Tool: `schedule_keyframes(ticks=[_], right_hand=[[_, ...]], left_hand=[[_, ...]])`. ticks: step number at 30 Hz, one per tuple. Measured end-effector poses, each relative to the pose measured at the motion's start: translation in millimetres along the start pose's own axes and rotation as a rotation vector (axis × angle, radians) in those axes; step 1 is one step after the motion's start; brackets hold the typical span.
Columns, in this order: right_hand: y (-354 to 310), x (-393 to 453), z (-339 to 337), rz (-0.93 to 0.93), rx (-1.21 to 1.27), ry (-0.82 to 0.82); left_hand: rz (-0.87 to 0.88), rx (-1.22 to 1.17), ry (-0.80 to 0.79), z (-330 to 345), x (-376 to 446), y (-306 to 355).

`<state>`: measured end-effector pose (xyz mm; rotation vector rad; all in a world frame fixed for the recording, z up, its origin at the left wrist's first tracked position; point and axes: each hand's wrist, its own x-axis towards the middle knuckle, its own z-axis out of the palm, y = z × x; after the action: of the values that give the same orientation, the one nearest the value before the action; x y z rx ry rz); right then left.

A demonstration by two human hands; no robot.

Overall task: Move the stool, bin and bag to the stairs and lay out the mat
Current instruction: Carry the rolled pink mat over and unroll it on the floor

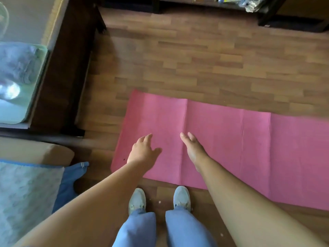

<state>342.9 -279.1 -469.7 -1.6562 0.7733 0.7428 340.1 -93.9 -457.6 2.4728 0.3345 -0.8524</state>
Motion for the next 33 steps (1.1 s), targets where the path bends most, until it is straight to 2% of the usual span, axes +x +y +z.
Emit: schedule_keyframes(ticks=[7, 16, 22, 27, 30, 33], right_hand=[[63.3, 106.3, 33.5, 0.052, -0.250, 0.055], [121.6, 251.0, 65.4, 0.118, -0.811, -0.058], [134.2, 327.3, 74.3, 0.119, -1.149, -0.129], [142.3, 362.4, 62.8, 0.118, -1.232, -0.106], [170.2, 362.0, 53.7, 0.177, -1.259, -0.103], [203.4, 361.7, 53.1, 0.166, -1.292, -0.101]], left_hand=[[-0.004, 0.166, -0.049, 68.1, 93.0, -73.8], [-0.102, 0.375, -0.043, 115.9, 223.3, -150.5], [-0.185, 0.452, -0.114, 128.3, 295.4, -181.3], [-0.148, 0.488, -0.098, 136.6, 325.7, -195.4], [-0.185, 0.497, -0.121, 139.7, 330.4, -210.8], [-0.222, 0.543, -0.047, 142.8, 333.8, -232.0]])
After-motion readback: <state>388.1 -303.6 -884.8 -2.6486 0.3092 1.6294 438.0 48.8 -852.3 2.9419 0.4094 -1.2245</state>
